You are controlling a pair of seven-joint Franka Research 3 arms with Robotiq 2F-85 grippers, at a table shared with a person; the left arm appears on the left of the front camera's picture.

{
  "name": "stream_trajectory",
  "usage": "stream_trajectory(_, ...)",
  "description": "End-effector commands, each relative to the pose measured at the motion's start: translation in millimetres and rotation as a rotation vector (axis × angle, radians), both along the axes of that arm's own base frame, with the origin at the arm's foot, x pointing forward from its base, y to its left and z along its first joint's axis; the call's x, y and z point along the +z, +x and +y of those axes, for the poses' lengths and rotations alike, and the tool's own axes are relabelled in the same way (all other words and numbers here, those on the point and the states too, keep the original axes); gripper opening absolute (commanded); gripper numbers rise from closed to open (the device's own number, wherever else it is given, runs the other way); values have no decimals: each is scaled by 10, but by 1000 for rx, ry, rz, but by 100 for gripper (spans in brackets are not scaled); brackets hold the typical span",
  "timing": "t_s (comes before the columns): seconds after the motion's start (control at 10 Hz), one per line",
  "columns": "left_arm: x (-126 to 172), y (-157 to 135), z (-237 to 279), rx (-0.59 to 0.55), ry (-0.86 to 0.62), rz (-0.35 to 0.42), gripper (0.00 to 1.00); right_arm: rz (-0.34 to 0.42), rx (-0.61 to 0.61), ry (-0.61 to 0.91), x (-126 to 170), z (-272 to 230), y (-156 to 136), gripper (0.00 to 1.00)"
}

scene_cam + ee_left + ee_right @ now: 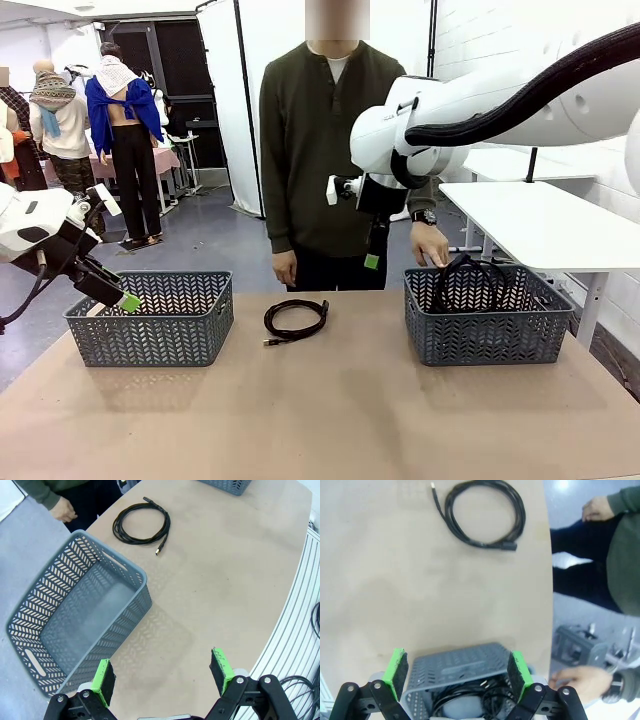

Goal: Organize the cables according to human instructions.
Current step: Pick up a bundle of cables and place it in the basket indicated by the human.

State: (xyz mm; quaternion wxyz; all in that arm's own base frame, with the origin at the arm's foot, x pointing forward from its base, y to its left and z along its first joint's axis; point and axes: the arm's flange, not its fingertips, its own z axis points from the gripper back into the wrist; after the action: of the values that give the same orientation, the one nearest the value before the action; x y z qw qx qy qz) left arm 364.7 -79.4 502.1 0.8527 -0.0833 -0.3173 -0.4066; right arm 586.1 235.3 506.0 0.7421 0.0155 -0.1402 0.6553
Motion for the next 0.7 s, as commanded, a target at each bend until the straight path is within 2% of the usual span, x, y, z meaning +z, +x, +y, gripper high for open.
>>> stream_trajectory(0.0,-6,9,18,-4,-14,0,100,-3,200,22,-48,165,124,100)
stream_trajectory(0.3,-6,9,18,-4,-14,0,100,-2,473,-24,-194,507,143,100)
stream_trajectory(0.6,-6,9,18,-4,-14,0,100,-24,630,-98,-368,750,171,100)
